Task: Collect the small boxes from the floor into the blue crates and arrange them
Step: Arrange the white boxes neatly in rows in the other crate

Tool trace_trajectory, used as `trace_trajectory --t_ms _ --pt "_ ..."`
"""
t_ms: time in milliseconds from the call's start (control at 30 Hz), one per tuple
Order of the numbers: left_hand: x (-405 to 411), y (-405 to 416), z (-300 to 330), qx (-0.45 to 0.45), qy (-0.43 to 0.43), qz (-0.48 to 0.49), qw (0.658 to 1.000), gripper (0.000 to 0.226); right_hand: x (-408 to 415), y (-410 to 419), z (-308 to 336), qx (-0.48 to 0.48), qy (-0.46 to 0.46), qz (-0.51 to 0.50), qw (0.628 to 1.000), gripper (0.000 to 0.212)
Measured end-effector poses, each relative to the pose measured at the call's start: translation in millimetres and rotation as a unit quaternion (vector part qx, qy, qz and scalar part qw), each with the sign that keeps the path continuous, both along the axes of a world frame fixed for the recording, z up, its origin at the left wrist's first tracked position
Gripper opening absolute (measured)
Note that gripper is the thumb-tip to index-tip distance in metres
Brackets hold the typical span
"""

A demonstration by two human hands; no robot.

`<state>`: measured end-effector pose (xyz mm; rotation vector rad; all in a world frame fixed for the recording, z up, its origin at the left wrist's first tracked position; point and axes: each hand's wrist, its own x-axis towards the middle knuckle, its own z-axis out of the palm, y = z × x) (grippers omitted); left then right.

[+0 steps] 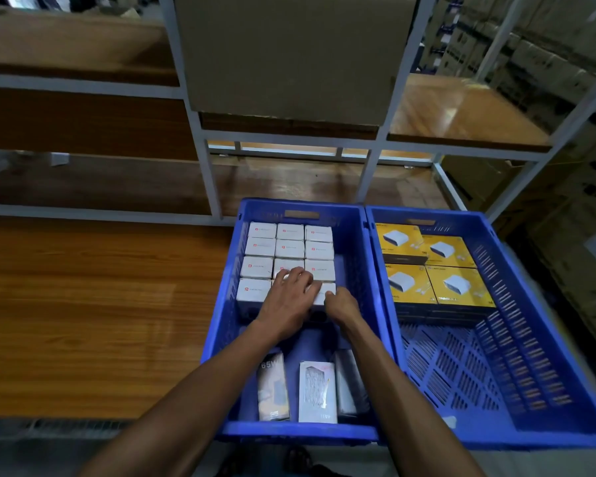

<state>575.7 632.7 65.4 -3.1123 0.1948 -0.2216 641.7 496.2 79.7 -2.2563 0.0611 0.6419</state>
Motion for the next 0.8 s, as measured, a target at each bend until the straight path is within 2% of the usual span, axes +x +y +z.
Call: trace_trajectory --t_ms 167,333,400,467,567,667,733,800 --pt "0 1 -1 0.005 0.013 0.006 1.000 0.057 2 -1 -2 -0.006 -0.009 -0.003 1.000 0.037" --pt "-6 8 8 -0.029 0.020 0.012 0.999 0.069 -1 -2 1 -0.016 -0.011 0.003 1.000 0.040" --pt "-11 11 16 -0.076 -0.004 0.020 0.997 0.064 -4 -2 5 -0.015 -0.024 0.010 1.000 0.042" --pt "-18 15 24 -0.128 -0.003 0.026 0.991 0.046 -9 -4 11 -0.008 -0.068 0.026 0.997 0.041" --pt "-31 23 30 -0.125 0.108 0.047 0.985 0.029 -23 -9 15 0.011 -0.176 0.064 0.982 0.038" --pt "-46 26 29 -0.081 0.253 0.084 0.960 0.039 -37 -11 16 0.030 -0.249 0.070 0.965 0.019" --pt "-55 23 25 -0.079 0.336 0.114 0.932 0.051 -42 -10 17 0.026 -0.235 0.097 0.967 0.010" --pt "-61 19 20 -0.076 0.399 0.128 0.905 0.064 -45 -6 16 0.003 -0.163 0.153 0.975 0.016"
